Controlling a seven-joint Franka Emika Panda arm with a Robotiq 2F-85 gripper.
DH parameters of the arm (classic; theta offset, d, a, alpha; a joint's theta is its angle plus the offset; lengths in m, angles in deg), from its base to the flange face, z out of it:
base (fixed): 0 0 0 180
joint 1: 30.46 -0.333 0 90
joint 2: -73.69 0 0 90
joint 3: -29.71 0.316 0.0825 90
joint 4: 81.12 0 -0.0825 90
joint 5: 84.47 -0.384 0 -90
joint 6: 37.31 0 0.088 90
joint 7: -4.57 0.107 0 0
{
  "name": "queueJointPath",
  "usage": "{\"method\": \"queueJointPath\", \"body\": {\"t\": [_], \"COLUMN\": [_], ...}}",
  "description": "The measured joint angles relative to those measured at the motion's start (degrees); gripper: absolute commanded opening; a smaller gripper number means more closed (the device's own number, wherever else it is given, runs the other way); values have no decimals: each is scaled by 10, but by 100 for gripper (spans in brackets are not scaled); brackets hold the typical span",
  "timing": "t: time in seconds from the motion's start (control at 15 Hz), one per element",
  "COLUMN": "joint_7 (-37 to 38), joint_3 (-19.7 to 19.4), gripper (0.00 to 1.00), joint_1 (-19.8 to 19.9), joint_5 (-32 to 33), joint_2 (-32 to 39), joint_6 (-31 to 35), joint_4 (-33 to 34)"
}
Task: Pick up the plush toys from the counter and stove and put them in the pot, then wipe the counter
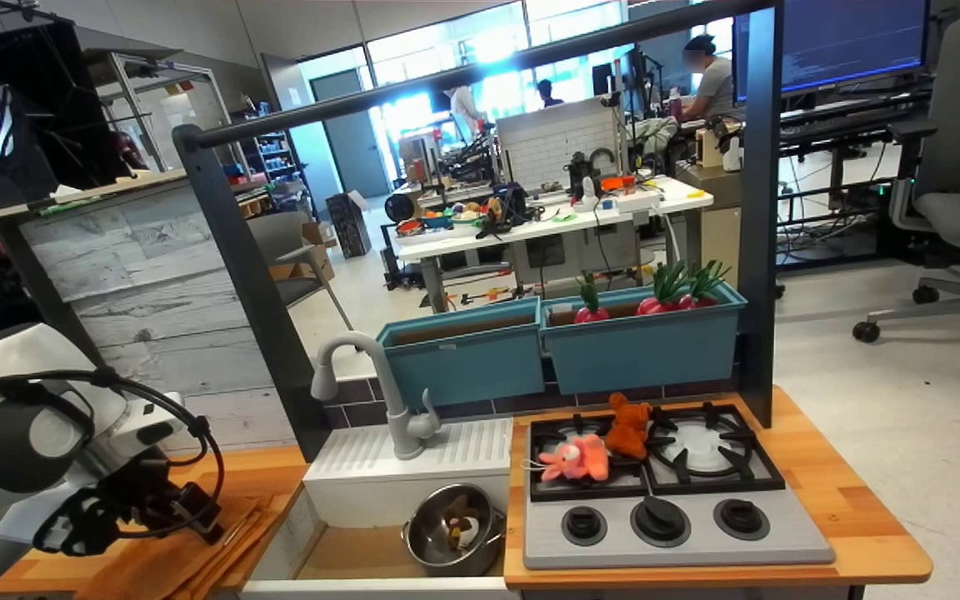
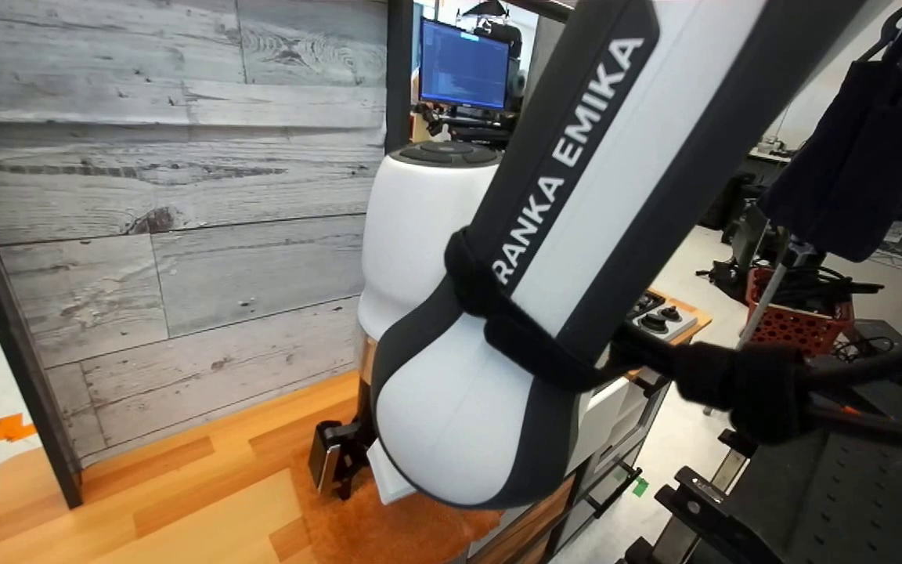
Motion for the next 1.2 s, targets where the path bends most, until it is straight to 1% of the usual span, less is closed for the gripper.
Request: {"method": "queueJointPath", "body": {"t": [0.13,0.33,0.4,0.53,0.8,1.07,1.2], "joint_7": [-1,-5,-7,-11,-16,-13,-3], "joint_3": [8,32,38,49,74,94,92], "gripper": [100,100,100,100,100,100,100], "joint_1": [21,66,74,77,59,14,-10], "joint_5": [-18,-30,-30,-30,-30,-30,-30], "joint_2": [0,13,25,51,73,110,132], "joint_6": [-18,-37,-42,-46,-70,-86,-105], "joint_4": [2,21,33,63,124,204,253]}}
